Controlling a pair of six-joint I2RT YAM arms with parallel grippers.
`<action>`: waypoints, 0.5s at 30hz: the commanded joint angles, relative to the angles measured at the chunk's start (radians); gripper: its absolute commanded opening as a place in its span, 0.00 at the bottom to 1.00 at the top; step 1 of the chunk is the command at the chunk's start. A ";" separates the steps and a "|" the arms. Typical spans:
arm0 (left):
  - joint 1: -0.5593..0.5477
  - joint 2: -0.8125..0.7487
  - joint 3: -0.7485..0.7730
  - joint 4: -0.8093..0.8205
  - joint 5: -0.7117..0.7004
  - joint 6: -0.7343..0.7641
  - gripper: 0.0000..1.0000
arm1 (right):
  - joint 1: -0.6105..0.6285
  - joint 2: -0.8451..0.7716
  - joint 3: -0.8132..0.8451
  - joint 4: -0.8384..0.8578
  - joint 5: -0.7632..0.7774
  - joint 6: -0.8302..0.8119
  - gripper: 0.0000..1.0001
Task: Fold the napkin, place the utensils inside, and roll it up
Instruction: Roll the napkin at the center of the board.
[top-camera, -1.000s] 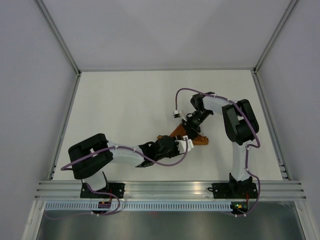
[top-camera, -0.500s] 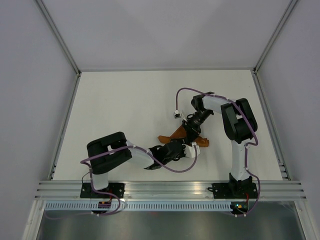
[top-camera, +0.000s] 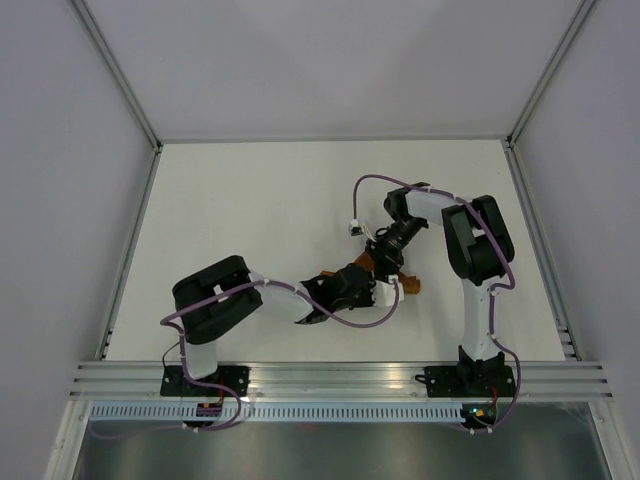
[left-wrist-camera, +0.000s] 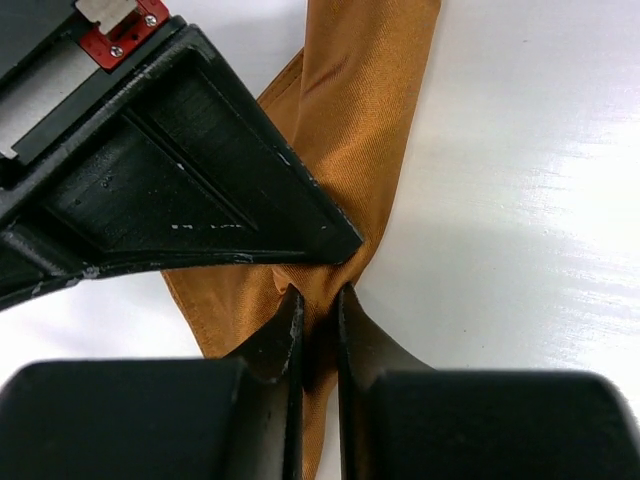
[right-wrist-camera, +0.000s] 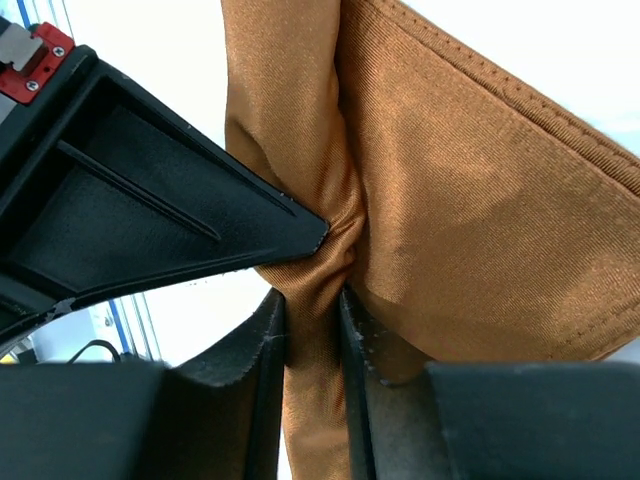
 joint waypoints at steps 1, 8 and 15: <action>0.047 0.032 0.026 -0.186 0.167 -0.090 0.02 | 0.008 0.044 -0.024 0.099 0.140 -0.045 0.34; 0.074 0.055 0.068 -0.266 0.272 -0.112 0.02 | -0.003 -0.052 -0.025 0.103 0.112 -0.005 0.60; 0.109 0.066 0.117 -0.346 0.371 -0.140 0.02 | -0.078 -0.207 -0.045 0.165 0.094 0.086 0.63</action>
